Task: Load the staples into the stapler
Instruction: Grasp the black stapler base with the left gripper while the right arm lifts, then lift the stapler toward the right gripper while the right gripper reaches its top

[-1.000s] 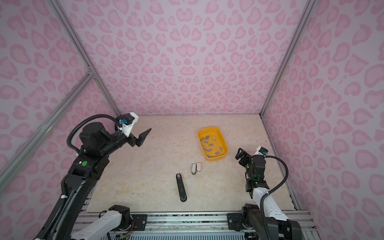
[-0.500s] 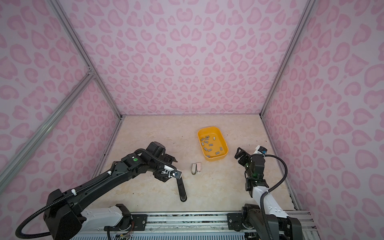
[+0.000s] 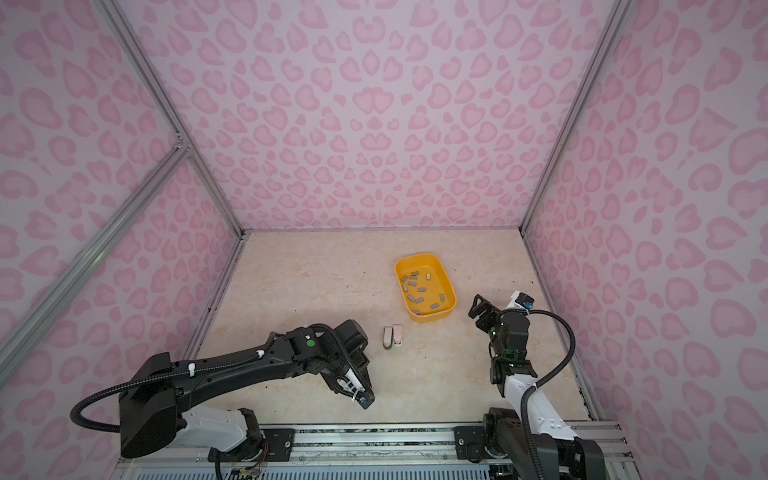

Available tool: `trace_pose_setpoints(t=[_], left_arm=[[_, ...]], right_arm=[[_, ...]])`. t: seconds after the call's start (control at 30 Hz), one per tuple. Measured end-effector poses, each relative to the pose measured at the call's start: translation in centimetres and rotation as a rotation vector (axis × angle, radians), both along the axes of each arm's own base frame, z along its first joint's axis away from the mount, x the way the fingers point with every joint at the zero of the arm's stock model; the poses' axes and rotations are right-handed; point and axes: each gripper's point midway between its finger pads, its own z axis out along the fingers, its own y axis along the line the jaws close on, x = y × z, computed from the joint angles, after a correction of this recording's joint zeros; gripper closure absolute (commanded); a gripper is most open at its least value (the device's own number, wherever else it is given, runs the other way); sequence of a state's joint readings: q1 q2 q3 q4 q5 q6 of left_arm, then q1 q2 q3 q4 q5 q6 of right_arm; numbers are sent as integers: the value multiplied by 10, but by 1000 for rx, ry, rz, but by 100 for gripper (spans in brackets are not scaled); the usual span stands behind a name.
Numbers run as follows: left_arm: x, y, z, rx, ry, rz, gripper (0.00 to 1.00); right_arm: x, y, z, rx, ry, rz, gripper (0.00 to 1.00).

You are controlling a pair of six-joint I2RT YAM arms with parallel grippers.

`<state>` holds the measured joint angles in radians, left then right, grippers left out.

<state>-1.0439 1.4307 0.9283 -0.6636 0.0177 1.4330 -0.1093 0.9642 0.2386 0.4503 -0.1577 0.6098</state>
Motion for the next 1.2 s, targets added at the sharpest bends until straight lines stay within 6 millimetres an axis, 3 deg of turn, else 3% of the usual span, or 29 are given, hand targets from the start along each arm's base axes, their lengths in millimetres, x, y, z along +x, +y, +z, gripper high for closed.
trace_pose_setpoints(t=[0.07, 0.3, 0.47, 0.6, 0.7, 0.9, 1.07, 1.2], left_arm=[[0, -7, -4, 25, -8, -16, 46], [-5, -22, -21, 95, -13, -45, 48], [-5, -19, -26, 125, -10, -35, 68], [-4, -19, -25, 125, -14, -23, 77], [-4, -19, -25, 126, -13, -24, 73], [-4, -20, -25, 123, -14, -23, 44], [-8, -21, -29, 127, -1, -31, 44], [-11, -23, -33, 138, 10, -40, 52]], right_arm=[[0, 0, -1, 0, 2, 0, 1], [0, 0, -4, 1, 15, -1, 1], [0, 0, -5, 2, 19, -1, 1], [0, 0, -5, 2, 21, -1, 1], [0, -1, -6, 1, 21, -4, 1], [0, -1, -5, 0, 20, -7, 1], [1, -1, -6, 0, 23, -6, 1], [2, -1, -5, 1, 25, -6, 1]])
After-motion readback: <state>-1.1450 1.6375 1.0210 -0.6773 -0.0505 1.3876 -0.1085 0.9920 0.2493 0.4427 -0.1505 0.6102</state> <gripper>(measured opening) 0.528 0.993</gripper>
